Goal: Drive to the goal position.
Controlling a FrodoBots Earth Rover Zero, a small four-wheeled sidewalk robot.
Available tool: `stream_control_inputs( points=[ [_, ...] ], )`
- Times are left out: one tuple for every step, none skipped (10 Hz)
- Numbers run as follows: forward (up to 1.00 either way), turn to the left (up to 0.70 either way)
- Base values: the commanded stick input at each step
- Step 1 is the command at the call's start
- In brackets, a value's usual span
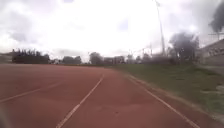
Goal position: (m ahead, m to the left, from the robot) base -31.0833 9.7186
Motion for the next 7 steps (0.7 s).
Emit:
stream_control_inputs(
  points=[
    [0.00, 0.70],
    [0.00, 0.70],
    [0.00, 0.70],
    [0.00, 0.70],
    [0.00, 0.70],
    [0.00, 0.70],
    [0.00, 0.70]
  ],
)
